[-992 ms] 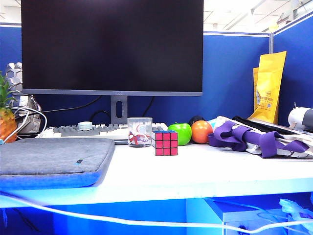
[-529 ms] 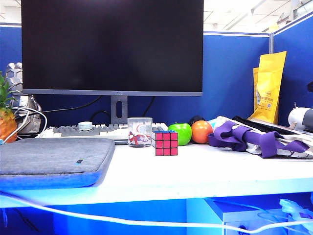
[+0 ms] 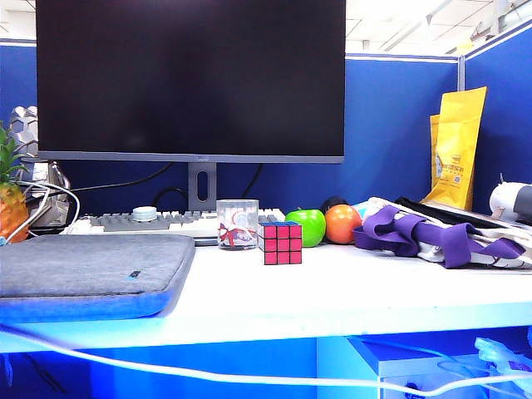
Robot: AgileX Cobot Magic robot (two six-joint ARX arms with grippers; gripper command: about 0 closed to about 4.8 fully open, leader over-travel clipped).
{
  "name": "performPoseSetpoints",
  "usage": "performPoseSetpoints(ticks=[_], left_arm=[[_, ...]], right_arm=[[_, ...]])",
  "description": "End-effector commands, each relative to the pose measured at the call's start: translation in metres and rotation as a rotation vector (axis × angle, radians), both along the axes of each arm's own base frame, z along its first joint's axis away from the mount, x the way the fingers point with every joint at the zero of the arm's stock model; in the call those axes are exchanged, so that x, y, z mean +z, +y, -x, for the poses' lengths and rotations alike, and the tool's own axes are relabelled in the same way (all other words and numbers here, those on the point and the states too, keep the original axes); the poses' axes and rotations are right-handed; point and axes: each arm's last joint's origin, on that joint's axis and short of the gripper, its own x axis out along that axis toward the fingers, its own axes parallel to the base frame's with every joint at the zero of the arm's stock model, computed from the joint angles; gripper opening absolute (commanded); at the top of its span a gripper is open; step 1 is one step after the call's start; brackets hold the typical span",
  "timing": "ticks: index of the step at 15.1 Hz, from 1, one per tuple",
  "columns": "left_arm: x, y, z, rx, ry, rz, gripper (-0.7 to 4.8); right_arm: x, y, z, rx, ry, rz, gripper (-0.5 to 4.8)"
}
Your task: Rotate the Rubik's Cube so that its red face is facing towards you.
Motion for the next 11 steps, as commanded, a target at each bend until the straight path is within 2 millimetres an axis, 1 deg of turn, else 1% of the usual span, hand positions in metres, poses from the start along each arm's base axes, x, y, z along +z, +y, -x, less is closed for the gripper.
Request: performPoseSetpoints(ticks=[1, 11], left_arm=[[-0.0007, -0.0001, 0.0003, -0.006, 0.016, 0.0, -0.02], [-0.0012, -0.0002, 0.0004, -0.008, 0.021, 0.0, -0.02]], right_arm=[[0.0, 0.0003, -0.0008, -0.004, -0.021, -0.011, -0.05], [0.0007, 0.0004, -0.0009, -0.003, -0.028, -0.014, -0.06]])
